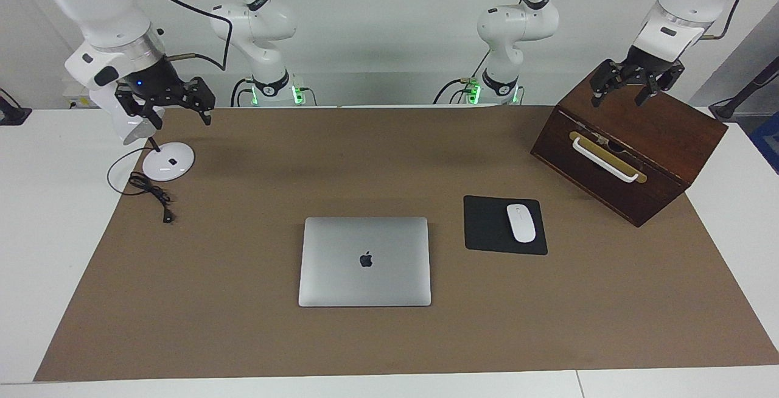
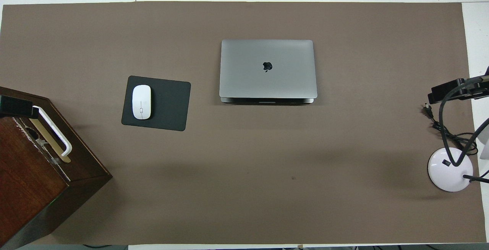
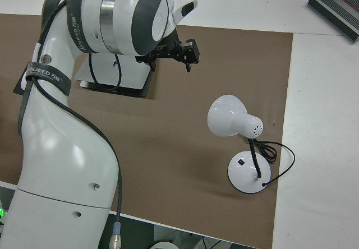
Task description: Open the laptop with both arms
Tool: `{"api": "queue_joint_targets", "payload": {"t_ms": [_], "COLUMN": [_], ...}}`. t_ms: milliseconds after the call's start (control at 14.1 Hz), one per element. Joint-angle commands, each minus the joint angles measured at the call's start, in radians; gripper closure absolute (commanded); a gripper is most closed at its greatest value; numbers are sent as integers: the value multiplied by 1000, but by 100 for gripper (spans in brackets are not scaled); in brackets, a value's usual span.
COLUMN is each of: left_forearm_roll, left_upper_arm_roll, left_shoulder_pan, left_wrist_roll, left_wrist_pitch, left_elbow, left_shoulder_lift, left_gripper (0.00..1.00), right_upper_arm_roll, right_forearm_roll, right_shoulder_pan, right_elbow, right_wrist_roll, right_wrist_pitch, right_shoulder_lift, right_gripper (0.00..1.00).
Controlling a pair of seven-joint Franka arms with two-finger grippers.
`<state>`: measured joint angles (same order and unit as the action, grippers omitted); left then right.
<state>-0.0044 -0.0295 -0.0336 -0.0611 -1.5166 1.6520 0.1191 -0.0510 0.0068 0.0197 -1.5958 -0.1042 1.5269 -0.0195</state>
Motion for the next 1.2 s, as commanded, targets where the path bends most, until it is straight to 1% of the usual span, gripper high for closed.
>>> {"api": "queue_joint_targets", "payload": {"t_ms": [0,495,778,1061,1132], "left_forearm_roll": [20,20,21,21,21], "left_upper_arm_roll": [-4,-4,-10,-12,-9], "left_shoulder_pan": [-6,-5,9,-3,-3], "left_wrist_roll": [-16,-16,-6,-6,1], "left_wrist_pitch": [-17,-13,-5,4,7], "left_elbow": [17,20,9,21,22], "left_shoulder_lift": [19,24,25,73,76], "left_gripper": [0,0,0,0,0], "right_upper_arm_roll": [8,8,29,49,46], "right_forearm_roll": [-5,-5,-4,-1,28], "right_shoulder_pan": [-7,-7,-6,-4,-4], "right_elbow": [14,13,13,11,5], "right_wrist_roll": [18,15,9,8,15], "right_wrist_pitch": [-17,-11,-8,-5,-7], "right_shoulder_lift": [3,0,0,0,-2], "right_gripper": [0,0,0,0,0]}}
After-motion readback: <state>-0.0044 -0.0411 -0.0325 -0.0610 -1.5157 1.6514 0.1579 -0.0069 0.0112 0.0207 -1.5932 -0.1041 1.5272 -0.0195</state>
